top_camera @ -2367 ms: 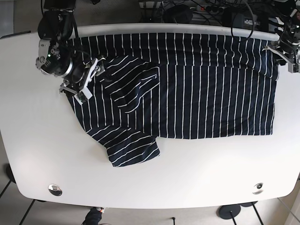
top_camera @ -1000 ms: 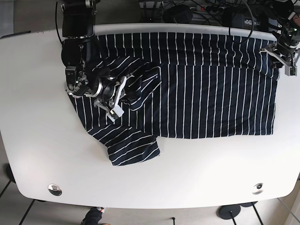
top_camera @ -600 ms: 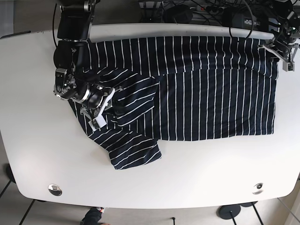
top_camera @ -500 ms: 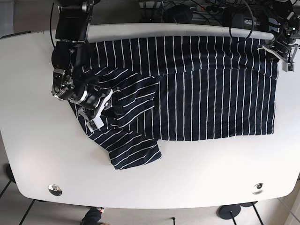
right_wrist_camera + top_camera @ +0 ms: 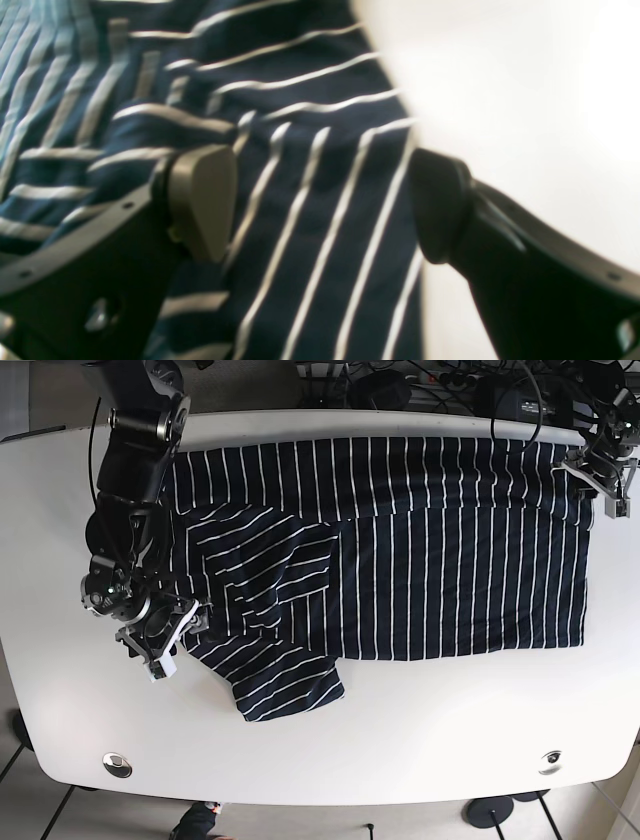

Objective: Fold the T-shirt properly
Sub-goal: 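Grasp the bunched sleeve fabric with the right gripper and smooth it, then grasp the shirt's side edge with both grippers and fold it over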

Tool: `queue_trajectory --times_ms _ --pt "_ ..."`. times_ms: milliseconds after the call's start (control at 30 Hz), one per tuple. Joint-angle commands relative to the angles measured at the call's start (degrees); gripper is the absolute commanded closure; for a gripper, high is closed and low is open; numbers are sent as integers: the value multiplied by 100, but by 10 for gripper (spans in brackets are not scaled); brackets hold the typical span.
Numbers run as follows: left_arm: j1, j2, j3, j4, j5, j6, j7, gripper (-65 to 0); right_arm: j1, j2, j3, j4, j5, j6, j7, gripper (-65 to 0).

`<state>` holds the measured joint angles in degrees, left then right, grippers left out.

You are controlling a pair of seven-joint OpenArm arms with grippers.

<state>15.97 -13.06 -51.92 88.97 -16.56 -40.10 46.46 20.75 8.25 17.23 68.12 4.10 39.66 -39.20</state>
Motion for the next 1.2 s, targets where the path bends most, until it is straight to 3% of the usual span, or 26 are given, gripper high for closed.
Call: queue_trajectory --times_ms 33,167,267,467,500,567,633,733,800,900,933,1033,1200 --pt "-27 -114 -34 119 -72 10 -114 -139 426 50 4 -548 -230 34 645 -510" --pt "-36 -114 -34 119 -72 10 -114 -139 936 129 22 -1963 -634 34 1648 -510" --pt "-36 -114 -34 119 -72 10 -114 -139 1085 322 22 -2913 -493 34 2351 -510" --pt "-89 -114 -34 119 -72 10 -131 -139 848 313 13 -2983 -441 34 2562 -507" --pt "-186 -114 -34 110 -63 10 -123 -139 830 296 13 -2983 -441 34 2562 -488" --pt "-467 -158 -52 57 34 10 -114 -139 813 261 13 -2992 -432 34 2571 -357" --pt "-986 -175 -52 -57 552 10 -114 -139 804 252 22 -3010 -432 34 2579 -201" --pt "-1988 -175 -52 -743 1326 10 -131 -142 804 252 30 -3001 -423 34 2579 -82" --pt "-2674 -290 -34 -1367 1695 10 -131 -197 804 252 30 -3001 -423 34 2579 -51" --pt "-3509 -597 -34 -2361 1810 111 -158 -399 804 252 30 -2983 -423 34 2579 -48" --pt "-3860 -738 -25 -2879 1810 216 -202 -436 733 252 48 -2974 -353 34 2588 -29" --pt "-4414 -975 168 -3952 1845 278 -650 -411 566 269 162 -2649 228 34 2562 -21" --pt "-4924 -1406 915 -5341 1810 559 -1643 -404 496 278 154 -2552 272 34 2544 -21"
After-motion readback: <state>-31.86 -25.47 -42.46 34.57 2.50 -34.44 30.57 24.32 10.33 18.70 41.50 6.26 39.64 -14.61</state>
